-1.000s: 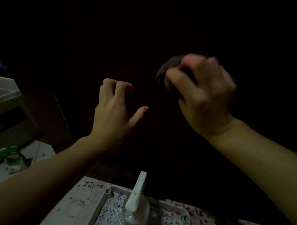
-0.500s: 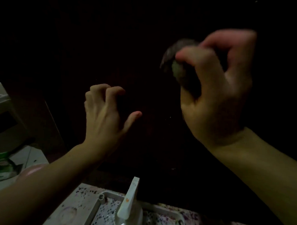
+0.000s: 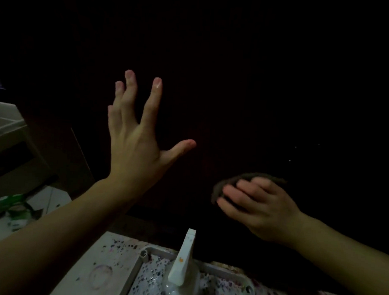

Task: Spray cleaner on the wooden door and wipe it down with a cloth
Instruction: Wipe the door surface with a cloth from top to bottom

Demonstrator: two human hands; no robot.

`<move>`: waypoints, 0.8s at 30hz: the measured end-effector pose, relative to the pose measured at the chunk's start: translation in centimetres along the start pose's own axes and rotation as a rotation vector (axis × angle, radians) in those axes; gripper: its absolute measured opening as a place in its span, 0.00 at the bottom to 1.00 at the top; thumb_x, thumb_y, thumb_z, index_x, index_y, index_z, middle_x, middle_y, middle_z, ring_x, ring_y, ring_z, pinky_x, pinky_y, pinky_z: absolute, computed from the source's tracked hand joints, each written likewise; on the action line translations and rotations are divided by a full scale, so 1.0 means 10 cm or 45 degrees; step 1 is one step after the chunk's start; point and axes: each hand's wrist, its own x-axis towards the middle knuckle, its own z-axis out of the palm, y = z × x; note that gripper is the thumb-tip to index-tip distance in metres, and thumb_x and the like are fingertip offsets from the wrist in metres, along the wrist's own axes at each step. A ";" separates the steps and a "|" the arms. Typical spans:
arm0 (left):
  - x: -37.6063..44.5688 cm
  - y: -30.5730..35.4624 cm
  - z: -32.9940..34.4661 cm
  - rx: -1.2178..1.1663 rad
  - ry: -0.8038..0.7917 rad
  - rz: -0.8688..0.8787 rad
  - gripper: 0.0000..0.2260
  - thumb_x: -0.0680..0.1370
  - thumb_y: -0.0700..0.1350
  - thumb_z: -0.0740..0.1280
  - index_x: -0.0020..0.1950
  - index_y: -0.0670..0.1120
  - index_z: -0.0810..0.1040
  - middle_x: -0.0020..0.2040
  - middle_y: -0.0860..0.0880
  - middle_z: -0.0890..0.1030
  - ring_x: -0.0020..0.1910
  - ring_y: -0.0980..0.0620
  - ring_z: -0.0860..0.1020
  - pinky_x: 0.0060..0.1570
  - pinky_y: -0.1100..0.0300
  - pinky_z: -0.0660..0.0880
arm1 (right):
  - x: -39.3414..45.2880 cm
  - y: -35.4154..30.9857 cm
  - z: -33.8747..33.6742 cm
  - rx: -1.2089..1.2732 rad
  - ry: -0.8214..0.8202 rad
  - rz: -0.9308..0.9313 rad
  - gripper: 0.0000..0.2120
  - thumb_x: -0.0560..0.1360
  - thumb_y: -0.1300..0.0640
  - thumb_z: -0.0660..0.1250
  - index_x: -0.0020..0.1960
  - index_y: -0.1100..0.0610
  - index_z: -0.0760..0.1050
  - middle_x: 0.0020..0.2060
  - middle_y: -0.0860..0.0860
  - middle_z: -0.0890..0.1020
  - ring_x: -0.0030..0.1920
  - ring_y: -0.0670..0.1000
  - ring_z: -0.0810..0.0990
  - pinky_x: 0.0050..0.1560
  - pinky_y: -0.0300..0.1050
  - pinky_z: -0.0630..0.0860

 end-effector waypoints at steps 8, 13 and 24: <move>-0.19 -0.29 -0.10 0.066 -0.109 0.202 0.30 0.77 0.52 0.60 0.77 0.46 0.56 0.77 0.39 0.52 0.77 0.42 0.49 0.70 0.35 0.58 | 0.49 -0.07 -0.12 0.170 0.131 0.188 0.11 0.80 0.62 0.56 0.55 0.58 0.76 0.55 0.58 0.74 0.53 0.57 0.74 0.54 0.52 0.69; -0.42 -0.53 -0.01 0.107 -0.112 0.332 0.28 0.79 0.44 0.64 0.75 0.37 0.58 0.76 0.38 0.53 0.76 0.38 0.53 0.70 0.38 0.61 | 1.49 0.01 0.04 0.099 0.211 0.122 0.13 0.80 0.61 0.58 0.58 0.58 0.79 0.59 0.58 0.80 0.60 0.58 0.77 0.63 0.53 0.70; -0.64 -0.57 0.11 0.324 -0.329 0.414 0.40 0.69 0.52 0.67 0.77 0.45 0.54 0.76 0.38 0.48 0.76 0.35 0.47 0.72 0.35 0.50 | -0.59 0.01 -0.14 0.150 -0.558 -0.442 0.20 0.80 0.61 0.53 0.48 0.53 0.84 0.58 0.54 0.82 0.56 0.55 0.79 0.61 0.51 0.67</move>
